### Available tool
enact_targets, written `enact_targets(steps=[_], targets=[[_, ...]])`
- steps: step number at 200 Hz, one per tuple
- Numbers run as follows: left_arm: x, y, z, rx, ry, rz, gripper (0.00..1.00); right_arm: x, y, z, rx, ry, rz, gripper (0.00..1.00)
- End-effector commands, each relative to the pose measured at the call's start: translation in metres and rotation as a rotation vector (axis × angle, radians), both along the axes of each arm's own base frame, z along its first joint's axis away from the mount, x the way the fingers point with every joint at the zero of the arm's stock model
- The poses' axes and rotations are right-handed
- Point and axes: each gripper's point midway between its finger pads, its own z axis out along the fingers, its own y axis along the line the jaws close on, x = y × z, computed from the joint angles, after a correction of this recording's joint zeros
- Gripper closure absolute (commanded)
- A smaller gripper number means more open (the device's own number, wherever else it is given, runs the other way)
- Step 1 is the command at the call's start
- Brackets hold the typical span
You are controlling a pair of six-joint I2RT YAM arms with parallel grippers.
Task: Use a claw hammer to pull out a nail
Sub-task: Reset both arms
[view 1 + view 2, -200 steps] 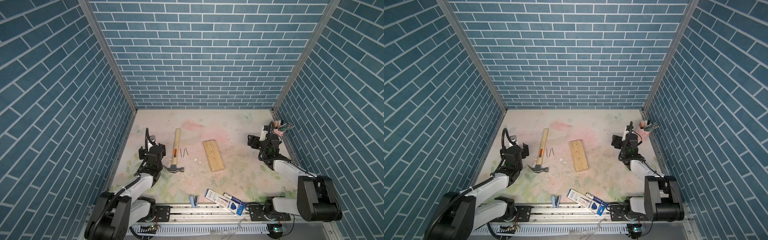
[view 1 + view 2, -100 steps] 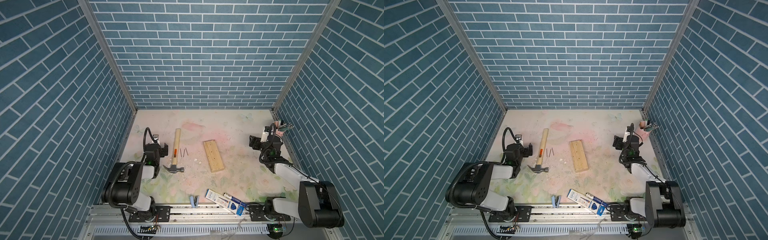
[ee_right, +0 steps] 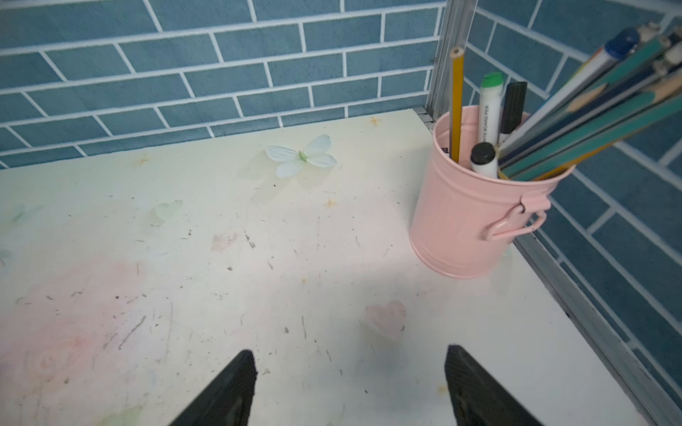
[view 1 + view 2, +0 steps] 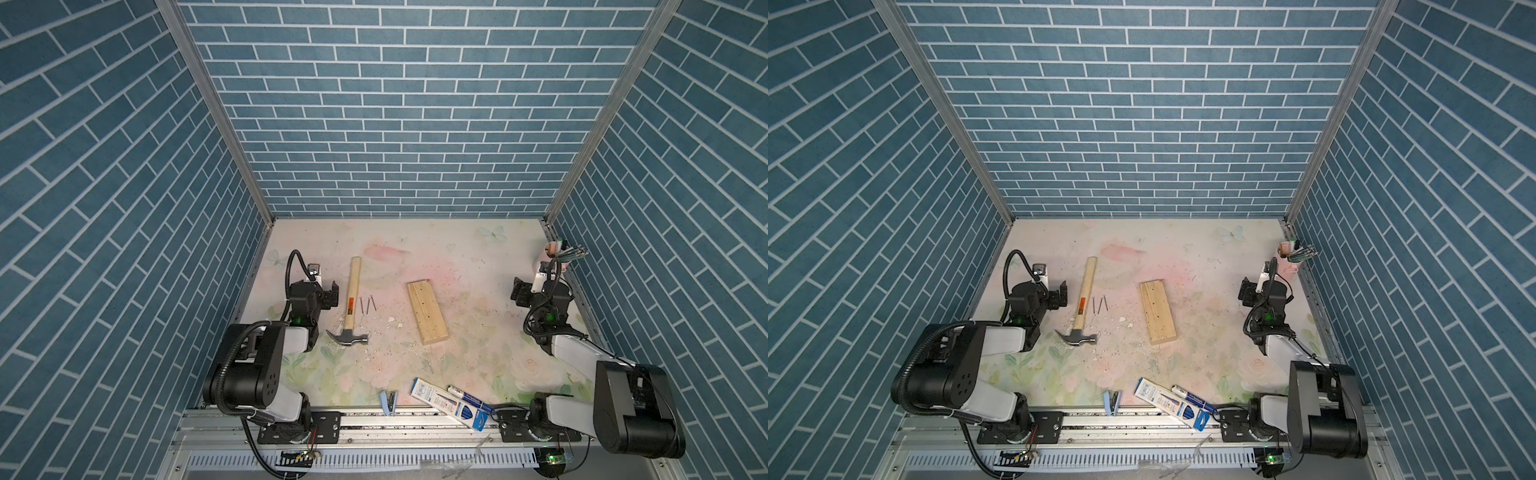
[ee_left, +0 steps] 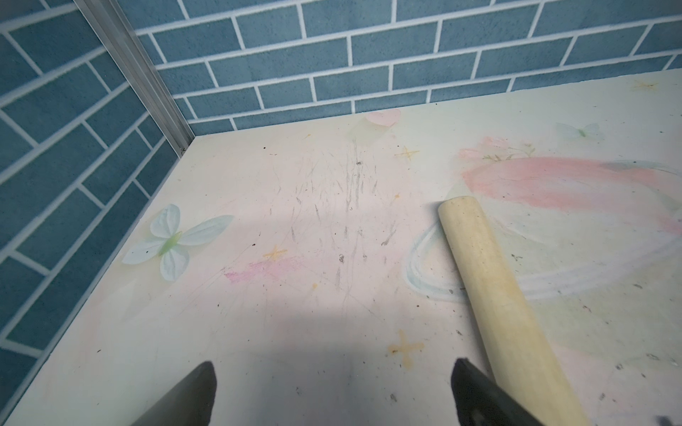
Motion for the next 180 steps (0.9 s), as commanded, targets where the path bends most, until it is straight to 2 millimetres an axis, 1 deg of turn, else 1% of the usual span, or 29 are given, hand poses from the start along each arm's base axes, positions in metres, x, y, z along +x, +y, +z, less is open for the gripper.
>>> enact_targets(steps=[1, 22, 46, 56, 59, 65, 85, 91, 95, 97, 180], targets=[[0.005, 0.001, 0.007, 0.003, -0.019, -0.002, 0.01, 0.009, -0.008, 0.003, -0.044, -0.057, 0.008, 0.19], [0.005, 0.001, 0.007, 0.002, -0.019, -0.002, 0.01, 0.015, -0.001, -0.008, -0.033, -0.060, 0.062, 0.20], [0.005, 0.001, 0.007, 0.002, -0.021, -0.002, 0.01, 0.015, 0.007, -0.023, -0.036, -0.083, 0.115, 0.21], [0.005, 0.001, 0.007, 0.002, -0.020, -0.002, 0.01, 0.014, 0.008, -0.025, -0.045, -0.083, 0.124, 0.22], [0.005, 0.002, 0.007, 0.003, -0.020, -0.001, 0.01, 0.014, 0.013, -0.026, -0.038, -0.081, 0.152, 0.22], [0.005, 0.002, 0.007, 0.003, -0.021, -0.001, 0.01, 0.014, 0.016, -0.027, -0.039, -0.077, 0.169, 0.22], [0.005, 0.002, 0.007, 0.004, -0.021, -0.002, 0.00, 0.020, 0.023, -0.032, -0.033, -0.027, 0.215, 0.25], [0.005, 0.002, 0.007, 0.002, -0.020, -0.001, 0.01, 0.022, 0.020, -0.032, -0.027, -0.029, 0.197, 0.10], [0.005, 0.001, 0.007, 0.003, -0.020, -0.003, 0.01, 0.022, 0.016, -0.033, -0.028, -0.020, 0.176, 0.04], [0.005, 0.001, 0.007, 0.002, -0.020, -0.002, 0.01, 0.023, 0.015, -0.033, -0.027, -0.014, 0.168, 0.02], [0.005, 0.001, 0.007, 0.002, -0.020, -0.002, 0.01, 0.023, 0.014, -0.033, -0.023, -0.014, 0.159, 0.01]])
